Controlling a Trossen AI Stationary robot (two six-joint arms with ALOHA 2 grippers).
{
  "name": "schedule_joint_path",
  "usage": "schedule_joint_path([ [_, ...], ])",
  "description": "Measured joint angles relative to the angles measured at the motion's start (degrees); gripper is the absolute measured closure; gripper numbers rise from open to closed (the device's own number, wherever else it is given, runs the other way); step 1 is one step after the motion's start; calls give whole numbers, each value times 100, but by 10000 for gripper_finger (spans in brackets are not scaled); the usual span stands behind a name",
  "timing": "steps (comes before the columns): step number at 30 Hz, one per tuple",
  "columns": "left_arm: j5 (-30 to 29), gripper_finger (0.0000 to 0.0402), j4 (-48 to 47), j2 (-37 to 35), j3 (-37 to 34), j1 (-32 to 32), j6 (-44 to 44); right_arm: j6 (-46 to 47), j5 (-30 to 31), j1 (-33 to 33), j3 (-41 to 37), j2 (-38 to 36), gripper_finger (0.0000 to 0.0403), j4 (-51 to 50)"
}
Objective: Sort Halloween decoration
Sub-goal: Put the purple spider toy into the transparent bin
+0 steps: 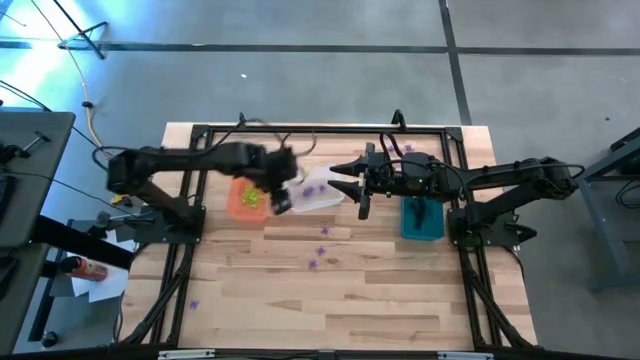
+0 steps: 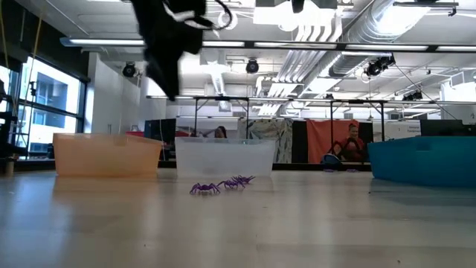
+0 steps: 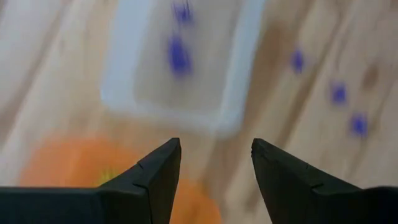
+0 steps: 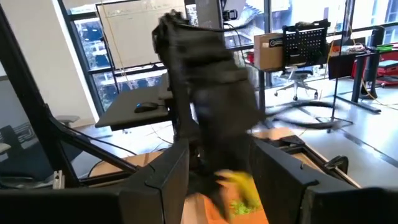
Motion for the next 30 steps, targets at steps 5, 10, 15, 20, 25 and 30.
schedule_joint_path([
  [5,-86,220,-1118,-602,-472,-1161,-1281,-116,97,-13,0,0,238,-39],
  [10,1265,227,-1453,-609,-1161,-2610,-3064,-195,95,-112,0,2,238,-40],
  [15,2325,235,-1361,-329,-1695,-4018,-4676,-144,103,-240,0,1,238,-51],
  [20,2718,245,-974,83,-1910,-4979,-5535,-132,99,-361,0,1,238,-81],
  [25,2751,255,-498,550,-1915,-5436,-5684,-87,96,-454,0,2,238,-83],
  [30,3030,264,-338,1018,-1915,-5678,-5440,2,96,-472,0,2,238,-91],
])
